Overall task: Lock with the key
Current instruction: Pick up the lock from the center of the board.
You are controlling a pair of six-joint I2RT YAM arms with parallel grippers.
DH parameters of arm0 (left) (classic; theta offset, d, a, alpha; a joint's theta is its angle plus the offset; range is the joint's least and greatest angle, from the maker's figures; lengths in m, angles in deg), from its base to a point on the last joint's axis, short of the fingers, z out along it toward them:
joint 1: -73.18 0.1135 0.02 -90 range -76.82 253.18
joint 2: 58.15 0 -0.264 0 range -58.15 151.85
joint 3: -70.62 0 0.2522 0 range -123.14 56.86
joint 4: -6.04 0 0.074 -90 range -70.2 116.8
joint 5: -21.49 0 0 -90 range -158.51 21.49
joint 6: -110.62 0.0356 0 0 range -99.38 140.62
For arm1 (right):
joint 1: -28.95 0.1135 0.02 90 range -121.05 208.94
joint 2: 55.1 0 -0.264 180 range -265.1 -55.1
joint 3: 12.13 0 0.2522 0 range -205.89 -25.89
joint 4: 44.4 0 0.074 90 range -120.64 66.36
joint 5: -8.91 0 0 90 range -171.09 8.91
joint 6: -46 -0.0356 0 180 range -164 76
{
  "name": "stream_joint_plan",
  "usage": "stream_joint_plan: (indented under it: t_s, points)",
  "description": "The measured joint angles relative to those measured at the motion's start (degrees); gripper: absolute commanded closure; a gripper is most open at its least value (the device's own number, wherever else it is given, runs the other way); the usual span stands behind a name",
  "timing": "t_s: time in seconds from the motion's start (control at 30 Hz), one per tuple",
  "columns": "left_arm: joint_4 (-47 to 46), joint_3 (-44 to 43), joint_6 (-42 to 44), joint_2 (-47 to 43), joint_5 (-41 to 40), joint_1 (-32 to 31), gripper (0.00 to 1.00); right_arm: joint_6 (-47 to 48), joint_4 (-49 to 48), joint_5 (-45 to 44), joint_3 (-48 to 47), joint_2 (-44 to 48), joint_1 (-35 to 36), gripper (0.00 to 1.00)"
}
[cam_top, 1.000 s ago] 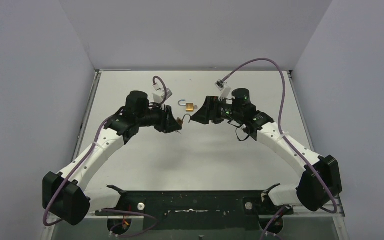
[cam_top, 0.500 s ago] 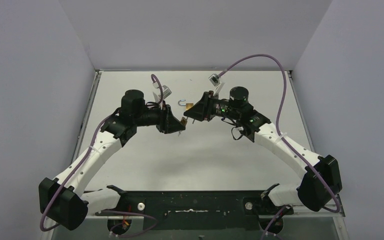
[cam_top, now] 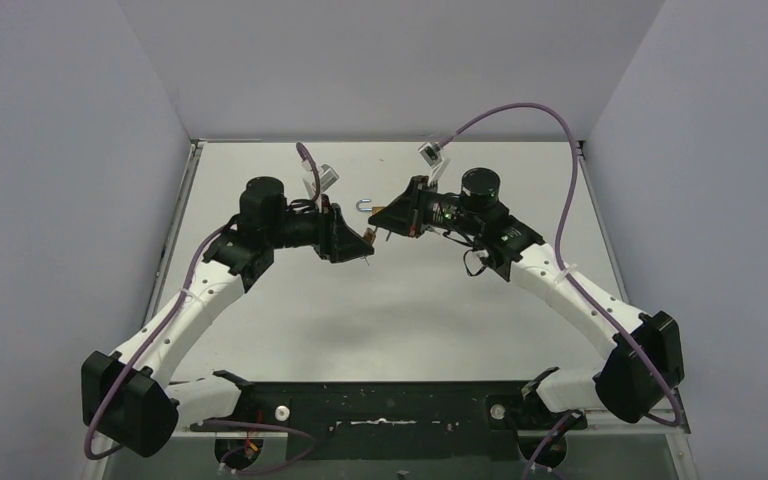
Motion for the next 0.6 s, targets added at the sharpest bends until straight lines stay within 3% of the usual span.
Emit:
stream_joint_plan:
  t_s: [0.03, 0.07, 0.33, 0.6]
  points:
    - [-1.0, 0.1, -0.8, 0.0, 0.1, 0.1, 0.05, -0.1, 0.6, -0.3, -0.5, 0.0, 0.0, 1.00]
    - [-2.7, 0.4, -1.5, 0.0, 0.7, 0.1, 0.03, 0.1, 1.6, -1.1, -1.2, 0.0, 0.0, 1.00]
    - [-21.2, 8.7, -8.4, -4.3, -3.0, -2.2, 0.03, -4.0, 21.5, -13.6, -13.2, 0.0, -0.6, 1.00]
    - [-22.1, 9.4, -4.2, -4.7, -10.5, -7.3, 0.03, -6.4, 28.8, -17.0, -15.5, -0.2, -0.9, 1.00]
